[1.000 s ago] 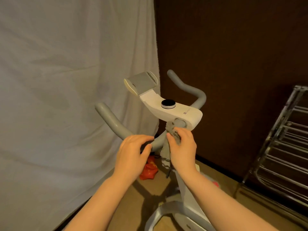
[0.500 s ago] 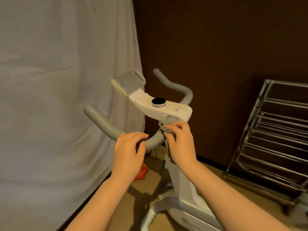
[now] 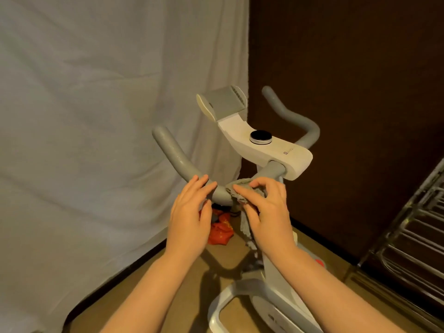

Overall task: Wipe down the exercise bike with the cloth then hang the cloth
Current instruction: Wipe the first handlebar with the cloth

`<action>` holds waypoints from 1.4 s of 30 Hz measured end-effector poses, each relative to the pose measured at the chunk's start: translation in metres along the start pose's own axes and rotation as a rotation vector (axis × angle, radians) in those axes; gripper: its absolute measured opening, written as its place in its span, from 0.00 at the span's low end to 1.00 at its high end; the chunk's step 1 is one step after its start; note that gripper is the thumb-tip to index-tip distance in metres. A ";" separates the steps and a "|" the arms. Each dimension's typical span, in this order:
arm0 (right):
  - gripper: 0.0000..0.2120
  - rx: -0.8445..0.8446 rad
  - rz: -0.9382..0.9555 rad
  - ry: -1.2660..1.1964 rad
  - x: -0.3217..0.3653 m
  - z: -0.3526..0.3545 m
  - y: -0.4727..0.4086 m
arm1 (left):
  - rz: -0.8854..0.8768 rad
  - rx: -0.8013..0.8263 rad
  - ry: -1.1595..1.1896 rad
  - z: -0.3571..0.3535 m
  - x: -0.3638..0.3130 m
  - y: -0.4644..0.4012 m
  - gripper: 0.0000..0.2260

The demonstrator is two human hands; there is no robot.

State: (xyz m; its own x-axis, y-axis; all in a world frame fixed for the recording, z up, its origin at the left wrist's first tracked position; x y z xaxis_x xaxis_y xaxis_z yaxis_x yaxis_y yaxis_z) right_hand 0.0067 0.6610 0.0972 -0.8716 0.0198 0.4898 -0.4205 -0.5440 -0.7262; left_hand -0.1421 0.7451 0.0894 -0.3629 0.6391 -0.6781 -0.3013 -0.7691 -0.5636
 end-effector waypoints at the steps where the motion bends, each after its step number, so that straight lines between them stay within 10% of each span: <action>1: 0.19 -0.032 -0.035 -0.011 -0.002 0.002 0.000 | 0.010 -0.006 -0.001 0.000 -0.001 0.001 0.19; 13: 0.24 -0.009 0.229 -0.072 0.013 -0.012 0.020 | 0.040 0.074 0.010 0.011 -0.005 -0.006 0.18; 26: 0.12 -0.383 -1.219 -0.676 0.012 -0.040 0.047 | -0.051 0.199 0.053 0.014 0.001 -0.002 0.22; 42: 0.08 -0.368 -1.399 -1.027 0.051 -0.087 0.059 | -0.172 0.332 0.000 0.026 0.009 -0.016 0.17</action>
State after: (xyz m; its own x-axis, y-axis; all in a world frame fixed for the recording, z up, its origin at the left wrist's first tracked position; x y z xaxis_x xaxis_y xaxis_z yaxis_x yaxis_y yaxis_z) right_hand -0.0849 0.7032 0.0374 0.5871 -0.3021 0.7510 -0.7966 -0.3809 0.4695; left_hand -0.1641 0.7632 0.1042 -0.2822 0.7593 -0.5864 -0.6277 -0.6083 -0.4857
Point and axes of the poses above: each hand's wrist, its own y-axis away from the middle knuckle, its own z-axis out of the back of the hand, x = y × z, the point moved 5 cm from there along -y, towards the middle knuckle, and after that the axes turned 7 degrees about -x, right-handed, at the moved point
